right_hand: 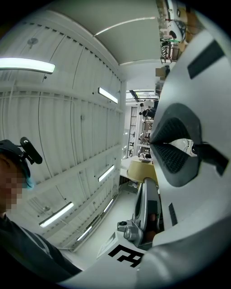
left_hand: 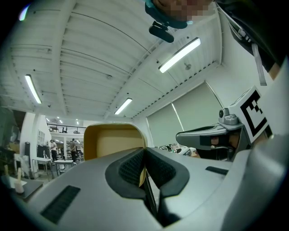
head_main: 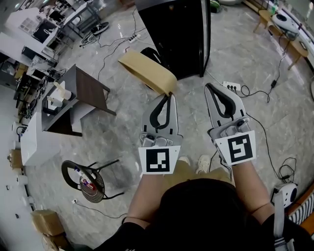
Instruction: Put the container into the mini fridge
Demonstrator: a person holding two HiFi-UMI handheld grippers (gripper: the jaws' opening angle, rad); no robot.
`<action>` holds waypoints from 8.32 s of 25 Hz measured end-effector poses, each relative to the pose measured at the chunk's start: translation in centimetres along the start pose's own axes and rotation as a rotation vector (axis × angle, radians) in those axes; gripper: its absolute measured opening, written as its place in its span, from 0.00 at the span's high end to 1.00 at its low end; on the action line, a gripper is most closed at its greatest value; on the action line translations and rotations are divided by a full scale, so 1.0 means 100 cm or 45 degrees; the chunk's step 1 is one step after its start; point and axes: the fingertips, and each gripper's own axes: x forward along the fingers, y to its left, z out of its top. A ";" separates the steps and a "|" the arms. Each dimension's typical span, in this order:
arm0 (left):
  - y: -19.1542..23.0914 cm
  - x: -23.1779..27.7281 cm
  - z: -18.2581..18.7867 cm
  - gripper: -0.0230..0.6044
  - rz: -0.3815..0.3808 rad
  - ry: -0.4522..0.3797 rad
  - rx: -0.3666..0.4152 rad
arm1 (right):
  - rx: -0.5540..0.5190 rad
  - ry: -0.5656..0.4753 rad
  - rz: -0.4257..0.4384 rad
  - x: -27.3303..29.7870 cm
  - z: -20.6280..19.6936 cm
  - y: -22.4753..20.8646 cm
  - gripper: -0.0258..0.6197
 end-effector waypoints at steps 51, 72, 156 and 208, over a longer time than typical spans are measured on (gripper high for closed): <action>0.181 0.339 -0.125 0.92 -0.254 0.063 0.130 | -0.048 0.066 -0.109 0.349 -0.111 -0.146 0.90; 0.242 0.435 -0.174 0.92 -0.286 0.080 -0.071 | -0.026 0.103 -0.187 0.453 -0.163 -0.189 0.90; 0.186 0.747 -0.595 0.92 -0.861 1.188 0.767 | 0.259 0.474 -0.184 0.593 -0.433 -0.447 0.90; 0.190 0.837 -0.642 0.60 -0.717 1.082 0.990 | 0.299 0.550 -0.316 0.585 -0.463 -0.469 0.90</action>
